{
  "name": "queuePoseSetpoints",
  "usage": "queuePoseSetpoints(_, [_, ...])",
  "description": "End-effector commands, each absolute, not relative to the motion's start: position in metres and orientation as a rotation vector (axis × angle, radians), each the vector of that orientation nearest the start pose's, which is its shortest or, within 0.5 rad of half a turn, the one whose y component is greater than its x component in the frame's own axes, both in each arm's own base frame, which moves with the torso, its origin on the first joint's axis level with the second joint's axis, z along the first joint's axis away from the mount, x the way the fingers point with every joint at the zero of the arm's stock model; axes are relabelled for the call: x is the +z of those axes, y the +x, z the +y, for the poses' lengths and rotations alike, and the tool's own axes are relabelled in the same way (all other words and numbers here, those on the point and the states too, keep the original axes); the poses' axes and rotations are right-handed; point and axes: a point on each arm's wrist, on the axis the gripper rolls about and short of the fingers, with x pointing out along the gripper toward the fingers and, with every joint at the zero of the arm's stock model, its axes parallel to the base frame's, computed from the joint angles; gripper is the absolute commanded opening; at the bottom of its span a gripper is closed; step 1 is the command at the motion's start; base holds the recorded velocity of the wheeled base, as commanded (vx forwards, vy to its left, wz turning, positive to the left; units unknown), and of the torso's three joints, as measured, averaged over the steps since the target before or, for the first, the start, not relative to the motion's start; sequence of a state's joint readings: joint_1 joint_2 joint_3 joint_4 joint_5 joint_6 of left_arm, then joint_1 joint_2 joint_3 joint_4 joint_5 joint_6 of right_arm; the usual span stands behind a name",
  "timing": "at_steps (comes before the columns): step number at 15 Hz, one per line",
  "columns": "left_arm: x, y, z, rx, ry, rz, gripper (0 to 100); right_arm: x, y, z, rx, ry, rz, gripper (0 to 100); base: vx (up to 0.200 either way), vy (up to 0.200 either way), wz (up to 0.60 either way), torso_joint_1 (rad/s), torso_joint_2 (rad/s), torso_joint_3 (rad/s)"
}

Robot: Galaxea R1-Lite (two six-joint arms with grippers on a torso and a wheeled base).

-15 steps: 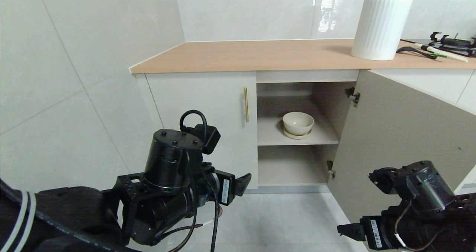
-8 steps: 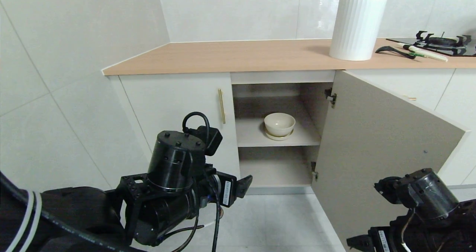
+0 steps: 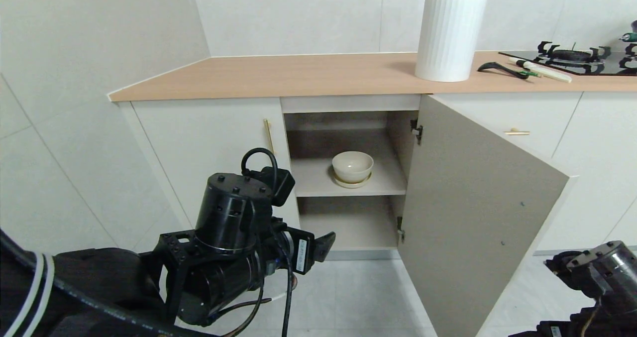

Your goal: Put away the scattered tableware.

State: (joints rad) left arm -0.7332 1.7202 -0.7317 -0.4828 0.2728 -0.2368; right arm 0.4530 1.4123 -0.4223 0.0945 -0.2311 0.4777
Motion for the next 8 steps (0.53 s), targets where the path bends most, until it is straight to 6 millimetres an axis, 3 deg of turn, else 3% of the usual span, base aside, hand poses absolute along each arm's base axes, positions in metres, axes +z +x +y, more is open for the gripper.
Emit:
queuePoseSetpoints(1, [0.144,0.221,-0.191,-0.395,0.014,0.491,100,0.108,0.146,0.049,-0.18,0.087,0.97,100,0.0,0.0,0.0,0.0,0.0,0.0])
queuePoseSetpoints(6, [0.145,0.221,-0.191,-0.394,0.014,0.489,100,0.116,0.152,0.032,-0.314,0.111,0.904,100,0.0,0.0,0.0,0.0,0.0,0.0])
queuePoseSetpoints(8, [0.145,0.221,-0.191,-0.394,0.013,0.49,100,0.124,0.16,0.017,-0.401,0.122,0.863,100,0.0,0.0,0.0,0.0,0.0,0.0])
